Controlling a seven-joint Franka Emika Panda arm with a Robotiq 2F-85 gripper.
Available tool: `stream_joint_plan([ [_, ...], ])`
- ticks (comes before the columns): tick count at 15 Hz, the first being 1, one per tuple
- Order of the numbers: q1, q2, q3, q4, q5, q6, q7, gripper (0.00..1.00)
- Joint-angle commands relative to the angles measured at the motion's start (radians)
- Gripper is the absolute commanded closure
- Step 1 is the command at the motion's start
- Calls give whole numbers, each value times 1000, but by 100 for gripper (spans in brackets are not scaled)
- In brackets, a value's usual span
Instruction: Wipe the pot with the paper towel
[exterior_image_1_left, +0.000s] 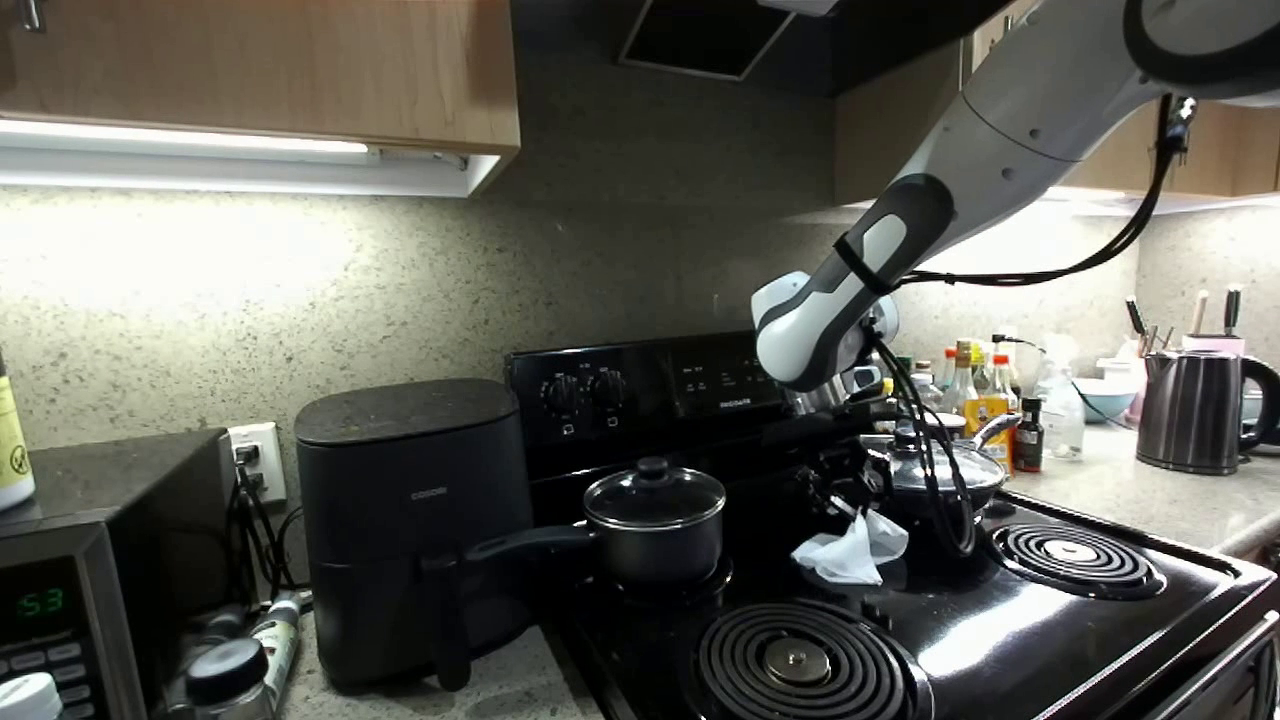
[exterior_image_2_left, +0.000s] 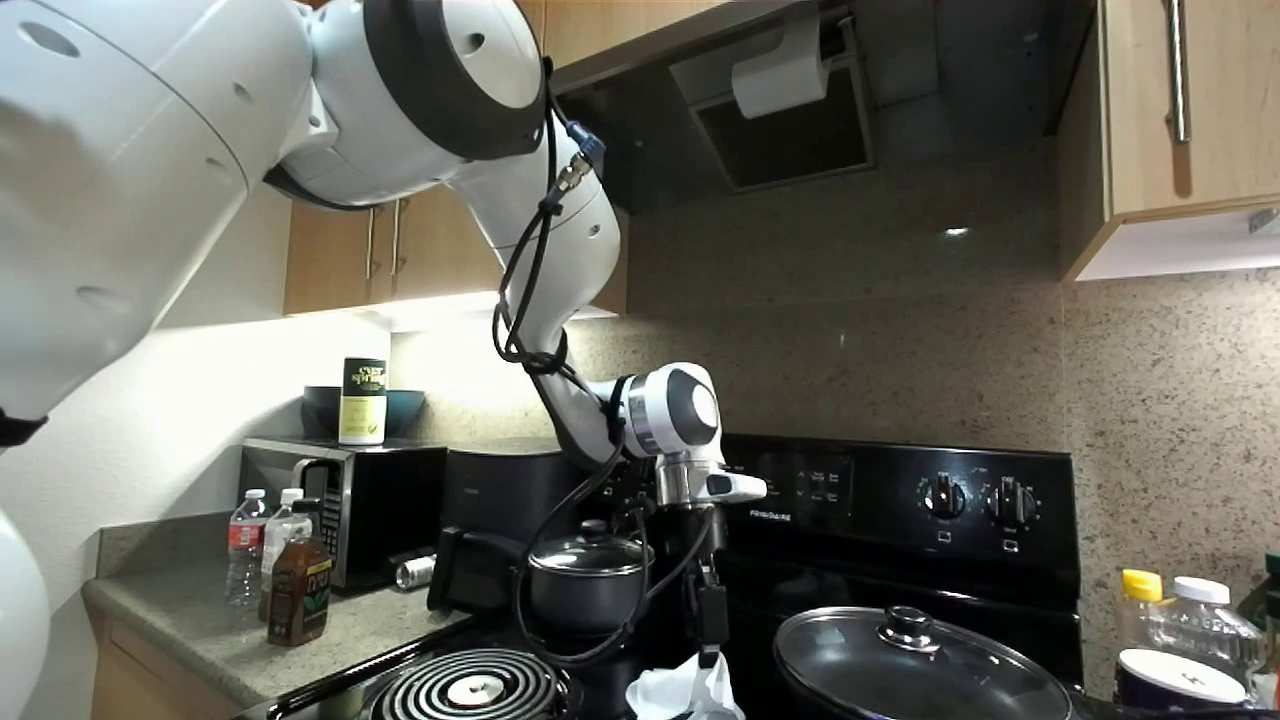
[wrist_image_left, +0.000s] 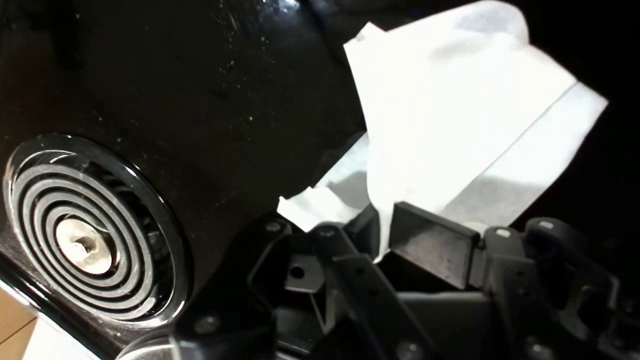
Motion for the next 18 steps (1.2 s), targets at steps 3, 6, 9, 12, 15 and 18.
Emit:
stream_joint_plan([
  [3,20,-13,5,-6,-8,11,-86,98],
  [6,27,-13,0,-5,-9,7,-90,68],
  [9,26,-16,-4,-6,-8,11,-87,50],
  [12,30,-36,-21,-15,-21,23,-56,30],
  [15,35,-73,-39,-33,-46,27,-37,11],
  [18,33,-128,-47,-60,-68,40,-33,0],
])
